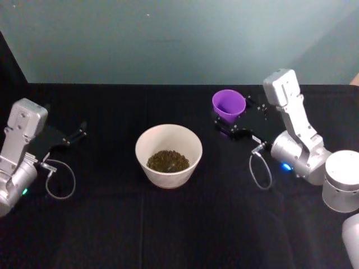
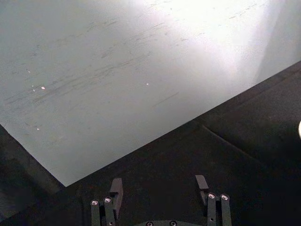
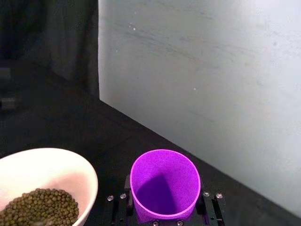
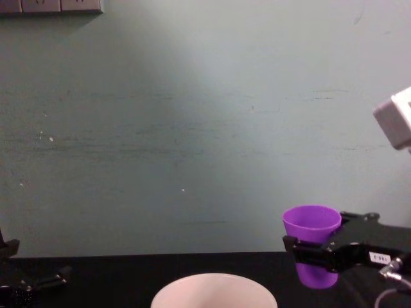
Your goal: Pick up the cup and pour the mung beans from the cup into the bowl.
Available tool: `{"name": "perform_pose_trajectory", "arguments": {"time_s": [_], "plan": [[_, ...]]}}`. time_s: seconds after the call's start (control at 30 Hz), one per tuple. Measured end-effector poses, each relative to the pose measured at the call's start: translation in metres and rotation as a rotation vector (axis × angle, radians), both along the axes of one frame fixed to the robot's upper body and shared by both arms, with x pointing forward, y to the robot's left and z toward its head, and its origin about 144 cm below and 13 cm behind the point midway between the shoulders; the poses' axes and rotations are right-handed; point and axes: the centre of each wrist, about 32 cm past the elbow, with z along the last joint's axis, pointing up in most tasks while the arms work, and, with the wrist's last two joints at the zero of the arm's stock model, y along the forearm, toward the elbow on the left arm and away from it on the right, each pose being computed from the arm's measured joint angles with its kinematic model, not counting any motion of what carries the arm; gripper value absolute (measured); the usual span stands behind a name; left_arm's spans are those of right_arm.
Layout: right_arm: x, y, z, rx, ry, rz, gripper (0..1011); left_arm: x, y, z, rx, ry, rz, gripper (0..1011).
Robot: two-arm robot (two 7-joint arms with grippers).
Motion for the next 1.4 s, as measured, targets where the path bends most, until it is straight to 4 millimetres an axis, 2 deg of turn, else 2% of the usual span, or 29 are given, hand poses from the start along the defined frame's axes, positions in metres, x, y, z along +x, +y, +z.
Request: {"name": "perform_pose_trajectory", "arguments": {"time_s": [0.1, 0.43, 0.9, 1.4], "plan": [[0.002, -0.004, -0.015, 0.077, 0.029, -0.005, 723, 0.000, 0.000, 0.000, 0.000, 0.000, 0.000, 1000], [0.005, -0.010, -0.042, 0.197, 0.099, -0.010, 723, 0.000, 0.000, 0.000, 0.000, 0.000, 0.000, 1000], [0.013, -0.014, -0.063, 0.263, 0.145, -0.001, 723, 0.000, 0.000, 0.000, 0.000, 0.000, 0.000, 1000], [0.017, -0.012, -0.071, 0.251, 0.152, 0.019, 737, 0.000, 0.000, 0.000, 0.000, 0.000, 0.000, 1000]]}}
